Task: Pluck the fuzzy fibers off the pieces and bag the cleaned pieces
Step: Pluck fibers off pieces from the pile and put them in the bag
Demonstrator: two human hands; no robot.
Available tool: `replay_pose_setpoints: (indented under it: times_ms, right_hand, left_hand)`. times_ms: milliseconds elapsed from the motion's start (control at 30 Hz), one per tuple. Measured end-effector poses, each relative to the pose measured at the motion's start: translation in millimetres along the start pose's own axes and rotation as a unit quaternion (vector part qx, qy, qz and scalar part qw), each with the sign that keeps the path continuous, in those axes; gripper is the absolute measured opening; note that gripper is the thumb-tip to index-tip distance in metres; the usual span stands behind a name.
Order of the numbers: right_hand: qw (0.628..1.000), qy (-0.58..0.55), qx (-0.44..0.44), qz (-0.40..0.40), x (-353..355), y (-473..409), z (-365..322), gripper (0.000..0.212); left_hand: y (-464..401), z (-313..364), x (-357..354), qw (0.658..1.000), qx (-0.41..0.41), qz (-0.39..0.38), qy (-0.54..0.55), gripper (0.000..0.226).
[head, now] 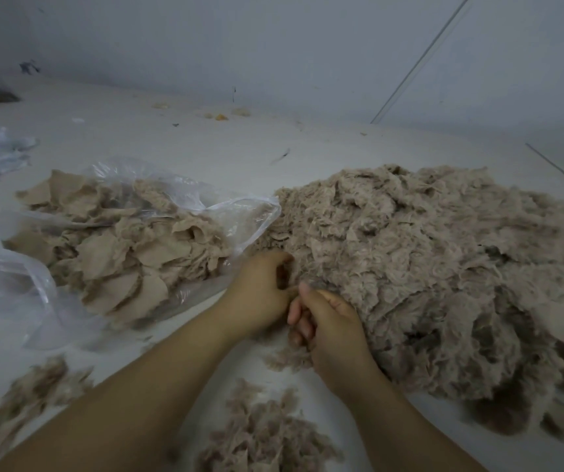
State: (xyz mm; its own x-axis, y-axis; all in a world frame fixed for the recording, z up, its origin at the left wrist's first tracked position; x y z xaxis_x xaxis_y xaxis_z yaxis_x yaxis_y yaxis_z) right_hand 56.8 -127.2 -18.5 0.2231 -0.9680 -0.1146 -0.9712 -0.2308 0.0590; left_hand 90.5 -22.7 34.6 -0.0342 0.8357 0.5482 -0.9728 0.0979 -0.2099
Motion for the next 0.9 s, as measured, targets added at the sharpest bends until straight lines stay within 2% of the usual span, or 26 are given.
replay_pose_setpoints:
  times_ms: [67, 133, 200, 400, 433, 500, 533, 567, 633, 900]
  right_hand:
    - [1.000, -0.008, -0.001, 0.006, 0.6, -0.3, 0.8, 0.047]
    - [1.000, -0.014, 0.000, 0.007, 0.8, -0.7, 1.5, 0.047]
    - [1.000, -0.024, -0.004, 0.007, 1.6, -1.1, 2.6, 0.043]
    - [0.999, -0.037, -0.011, 0.023, 5.3, -5.2, 3.7, 0.033]
    - [0.999, -0.040, -0.015, 0.027, 5.2, -5.4, 3.8, 0.035]
    - [0.998, -0.052, -0.029, 0.036, 5.6, -5.0, 5.1, 0.041]
    - [0.997, -0.058, -0.034, 0.038, 5.9, -4.5, 5.6, 0.043]
    - [0.997, -0.061, -0.036, 0.039, 6.0, -4.2, 5.4, 0.043]
    - [0.996, -0.065, -0.036, 0.039, 6.3, -3.7, 4.9, 0.043]
    - [0.995, -0.078, -0.045, 0.039, 7.0, -3.9, 5.7, 0.038]
  left_hand:
    - [-1.0, -6.5, -10.3, 0.997, 0.035, -0.004, 0.069, 0.004]
    - [-0.7, -16.0, -8.6, 0.986, 0.080, 0.028, 0.140, 0.021]
    - [1.5, -21.6, -2.0, 0.973, 0.111, 0.059, 0.194, 0.022]
    - [8.8, -24.0, 3.0, 0.951, 0.145, 0.053, 0.268, 0.006]
    - [8.4, -19.1, 1.6, 0.950, 0.139, 0.045, 0.275, 0.005]
    - [4.6, -11.1, -2.8, 0.957, 0.114, 0.026, 0.265, 0.027]
    - [2.2, -6.9, -4.4, 0.962, 0.099, 0.019, 0.254, 0.030]
    - [0.3, -2.8, -4.7, 0.966, 0.085, 0.021, 0.242, 0.025]
    - [-0.9, -1.9, -0.6, 0.967, 0.081, 0.056, 0.235, 0.009]
    - [16.5, -26.0, 30.3, 0.942, 0.108, 0.163, 0.272, 0.023]
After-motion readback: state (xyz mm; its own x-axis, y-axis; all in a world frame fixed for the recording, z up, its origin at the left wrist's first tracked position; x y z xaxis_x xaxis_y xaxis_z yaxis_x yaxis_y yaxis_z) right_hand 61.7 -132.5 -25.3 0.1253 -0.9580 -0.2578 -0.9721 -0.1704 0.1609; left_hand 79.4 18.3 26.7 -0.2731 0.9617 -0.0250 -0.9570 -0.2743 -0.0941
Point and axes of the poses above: each hand's wrist, its own y-axis away from the middle knuckle, its own x-axis out of the back of the hand, z = x × y, the point moved 8 cm from there along -y, towards the middle knuckle, and after that the axes turned 12 degrees about y, right-handed, at the moved point
